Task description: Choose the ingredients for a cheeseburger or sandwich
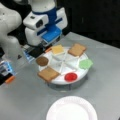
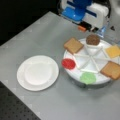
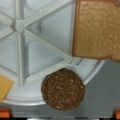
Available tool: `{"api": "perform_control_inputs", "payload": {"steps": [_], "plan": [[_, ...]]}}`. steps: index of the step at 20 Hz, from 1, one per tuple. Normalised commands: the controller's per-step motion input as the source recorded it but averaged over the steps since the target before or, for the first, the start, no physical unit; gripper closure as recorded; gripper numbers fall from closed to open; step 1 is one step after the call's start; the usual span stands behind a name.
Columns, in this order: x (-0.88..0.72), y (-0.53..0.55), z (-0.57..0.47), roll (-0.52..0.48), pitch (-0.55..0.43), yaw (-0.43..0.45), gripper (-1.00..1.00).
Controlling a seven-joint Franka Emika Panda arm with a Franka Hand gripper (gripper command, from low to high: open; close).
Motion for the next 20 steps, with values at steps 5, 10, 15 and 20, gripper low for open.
{"api": "perform_control_inputs", "payload": {"steps": [5,10,15,20], "plan": [[-0.04,0.04,-0.01,0.498,0.276,0.27,-1.0],[-0.03,-0.08,0.02,0.427,0.2,0.199,-1.0],[0.04,-0.37,0.0,0.308,0.132,-0.023,-1.0],[0.09,-0.59,-0.04,0.336,0.108,-0.104,-1.0]]}}
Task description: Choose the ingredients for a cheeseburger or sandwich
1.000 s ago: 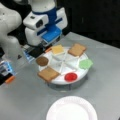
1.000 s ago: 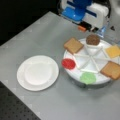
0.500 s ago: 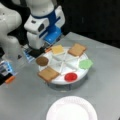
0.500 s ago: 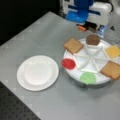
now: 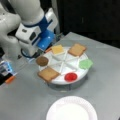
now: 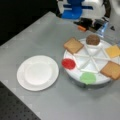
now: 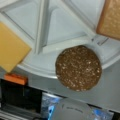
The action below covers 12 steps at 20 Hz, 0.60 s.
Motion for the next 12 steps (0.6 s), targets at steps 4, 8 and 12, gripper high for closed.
{"api": "perform_control_inputs", "payload": {"steps": [4,8,12], "plan": [[0.15,-0.51,-0.11,0.377,0.071,-0.081,-1.0],[0.23,-0.33,-0.1,0.434,0.088,-0.033,-1.0],[0.3,-0.21,-0.07,0.45,0.094,0.068,-1.0]]}}
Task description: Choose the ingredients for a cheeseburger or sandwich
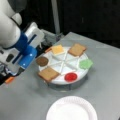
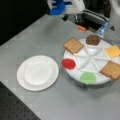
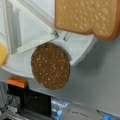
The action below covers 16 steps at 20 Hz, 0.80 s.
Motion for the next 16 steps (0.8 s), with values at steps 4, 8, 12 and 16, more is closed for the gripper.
{"api": "perform_control_inputs", "payload": {"steps": [4,8,12,16], "plan": [[0.3,-0.24,-0.05,0.502,0.117,0.115,-1.0],[0.26,-0.36,-0.1,0.536,0.084,0.122,-1.0],[0.25,-0.41,-0.12,0.465,0.071,0.16,-1.0],[0.3,-0.34,-0.12,0.396,0.066,0.169,-1.0]]}}
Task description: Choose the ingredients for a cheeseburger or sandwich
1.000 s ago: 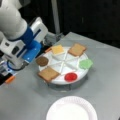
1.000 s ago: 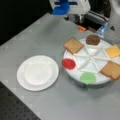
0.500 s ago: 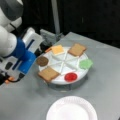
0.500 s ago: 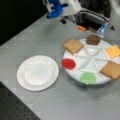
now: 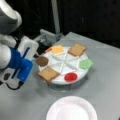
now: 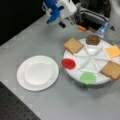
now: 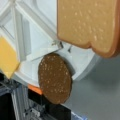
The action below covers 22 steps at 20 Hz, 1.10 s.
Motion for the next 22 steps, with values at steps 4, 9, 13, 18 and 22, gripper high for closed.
{"api": "perform_control_inputs", "payload": {"steps": [4,9,13,18,22], "plan": [[0.37,-0.24,-0.18,0.408,0.038,0.171,-1.0],[0.39,-0.21,-0.2,0.345,0.033,0.148,-1.0],[0.35,-0.22,-0.16,0.304,0.044,0.103,-1.0],[0.27,-0.27,-0.11,0.341,0.035,0.103,-1.0],[0.24,-0.33,-0.09,0.469,0.027,0.164,-1.0]]}}
